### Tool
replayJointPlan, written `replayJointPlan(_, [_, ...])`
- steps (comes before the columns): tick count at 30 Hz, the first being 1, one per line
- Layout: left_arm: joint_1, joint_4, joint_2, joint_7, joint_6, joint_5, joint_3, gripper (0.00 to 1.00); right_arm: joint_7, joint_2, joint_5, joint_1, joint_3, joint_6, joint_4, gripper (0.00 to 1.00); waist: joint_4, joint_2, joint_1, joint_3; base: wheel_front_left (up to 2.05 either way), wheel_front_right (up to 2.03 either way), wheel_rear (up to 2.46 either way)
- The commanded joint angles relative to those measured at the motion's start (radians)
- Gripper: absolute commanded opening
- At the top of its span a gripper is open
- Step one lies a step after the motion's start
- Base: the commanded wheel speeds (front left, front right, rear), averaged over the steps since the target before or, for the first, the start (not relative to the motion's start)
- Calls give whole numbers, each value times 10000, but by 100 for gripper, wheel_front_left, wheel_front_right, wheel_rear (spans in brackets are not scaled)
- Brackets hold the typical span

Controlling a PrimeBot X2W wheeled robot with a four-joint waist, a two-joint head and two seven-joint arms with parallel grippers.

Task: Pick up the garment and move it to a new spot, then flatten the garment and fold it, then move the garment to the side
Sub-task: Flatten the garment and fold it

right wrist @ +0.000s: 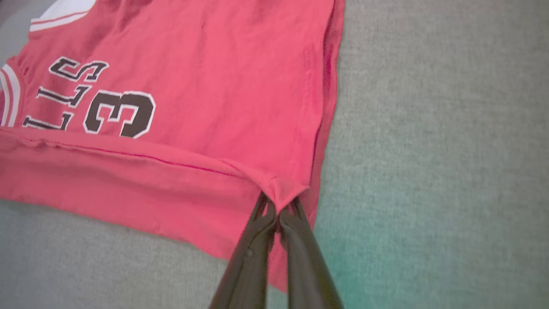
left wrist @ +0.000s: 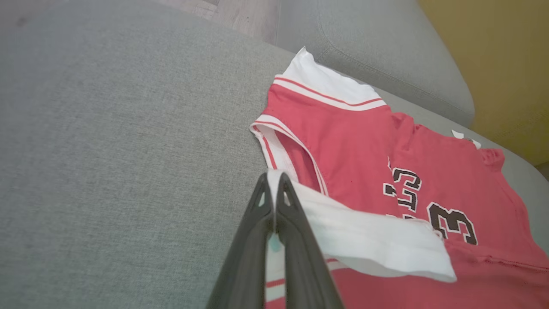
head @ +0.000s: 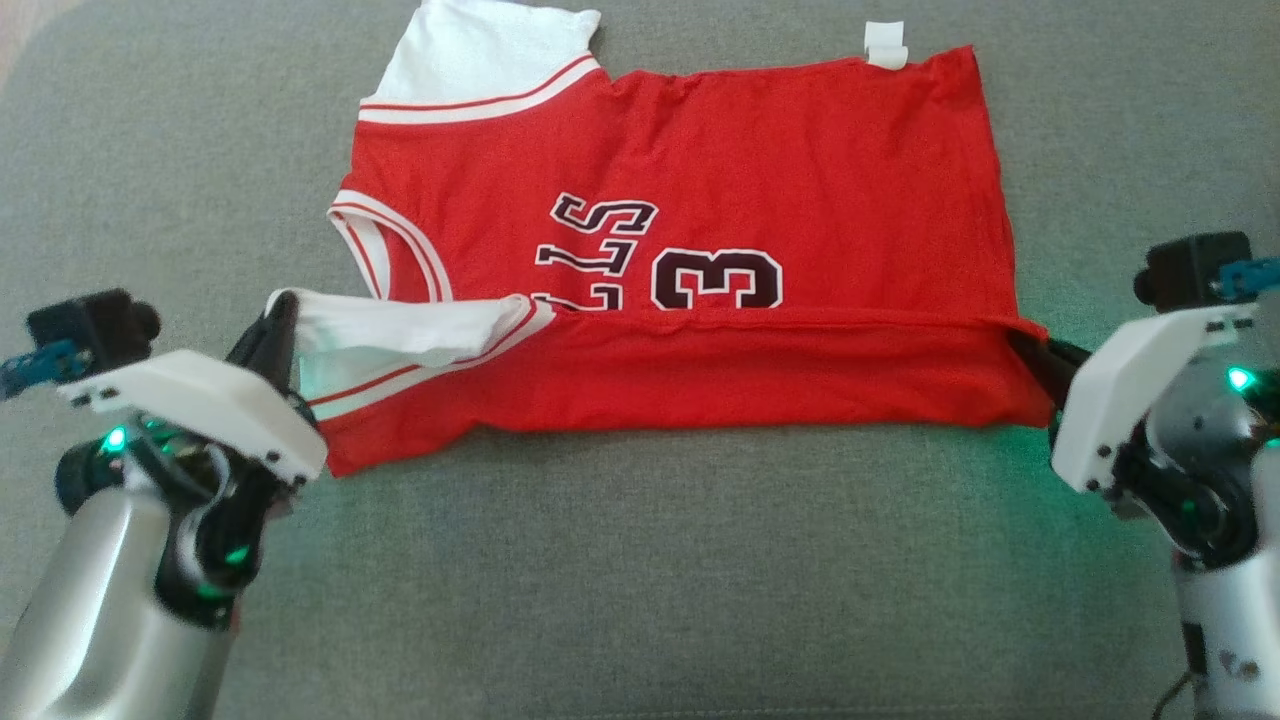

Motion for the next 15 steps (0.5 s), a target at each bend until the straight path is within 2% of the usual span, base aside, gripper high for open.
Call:
replayJointPlan(1, [-636,83,160,37,-163,-82,311,0,-162,-234,103,-377,289,-7,-50,0,8,0,-3,32,0,0,0])
replayJointPlan(2, [-862,427,99,29,-299,-108,240,0,-379,-270,137,-575,403,-7,176,6,18,0,-3,49,0,0,0])
replayJointPlan(4, [-1183,1064,-79,56,-590,-220,61,0,-889,-325,213,-823,575,-7,645,67,51,0,-3,70,0,0,0])
replayJointPlan(5, [-1306,1325,-167,-51,-712,-224,10,31,-1260,-344,222,-900,630,-7,823,100,69,0,-3,79,0,0,0])
replayJointPlan(6, [-1374,1562,-246,-171,-817,-201,-53,100,-1631,-279,318,-934,640,-7,1004,100,78,0,-3,81,0,0,0])
replayJointPlan(10, [-1290,2024,-482,-867,-998,21,-184,100,-3324,-281,485,-891,856,-7,1560,100,53,0,-3,82,0,0,0])
replayJointPlan(13, [-1019,1914,-562,-1986,-766,629,-163,100,-4797,-289,663,-767,1003,-7,1755,100,24,0,-3,33,0,0,0])
replayJointPlan(15, [-812,1712,-552,-3012,-456,1337,-189,100,-5955,-389,505,-686,1092,-7,1722,100,14,0,-3,-1,0,0,0])
